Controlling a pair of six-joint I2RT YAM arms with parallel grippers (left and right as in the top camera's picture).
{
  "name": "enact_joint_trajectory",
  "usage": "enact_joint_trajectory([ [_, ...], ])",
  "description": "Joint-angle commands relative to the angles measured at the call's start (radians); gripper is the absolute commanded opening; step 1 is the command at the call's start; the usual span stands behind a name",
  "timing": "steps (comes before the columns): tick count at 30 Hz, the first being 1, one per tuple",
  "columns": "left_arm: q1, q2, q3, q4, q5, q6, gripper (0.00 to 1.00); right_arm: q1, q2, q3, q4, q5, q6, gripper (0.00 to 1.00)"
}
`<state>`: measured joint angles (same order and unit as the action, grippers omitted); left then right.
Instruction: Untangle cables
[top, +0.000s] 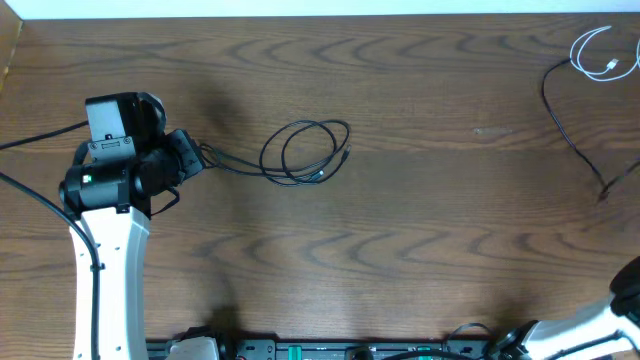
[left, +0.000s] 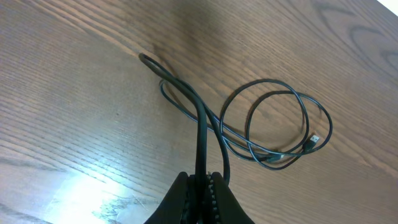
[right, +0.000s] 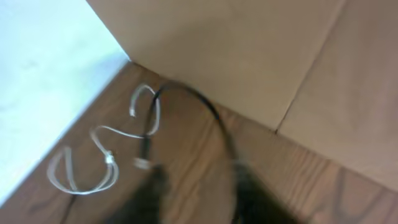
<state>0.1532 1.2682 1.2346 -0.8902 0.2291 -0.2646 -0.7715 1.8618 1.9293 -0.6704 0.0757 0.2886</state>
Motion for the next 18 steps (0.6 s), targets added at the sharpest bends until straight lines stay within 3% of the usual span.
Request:
enact_joint_trajectory([
  [1,0.000,0.006,0.018,-0.003,-0.013,0.008,0.08,-0.002,0.122,0.003,-0.003,-0.018,0.010,0.99],
  [7,0.000,0.006,0.018,-0.003,-0.013,0.008,0.08,0.024,0.142,0.003,-0.066,-0.084,-0.010,0.99],
  [18,-0.013,0.006,0.018,0.010,0.028,0.019,0.08,0.177,0.138,0.003,-0.193,-0.525,-0.272,0.99],
])
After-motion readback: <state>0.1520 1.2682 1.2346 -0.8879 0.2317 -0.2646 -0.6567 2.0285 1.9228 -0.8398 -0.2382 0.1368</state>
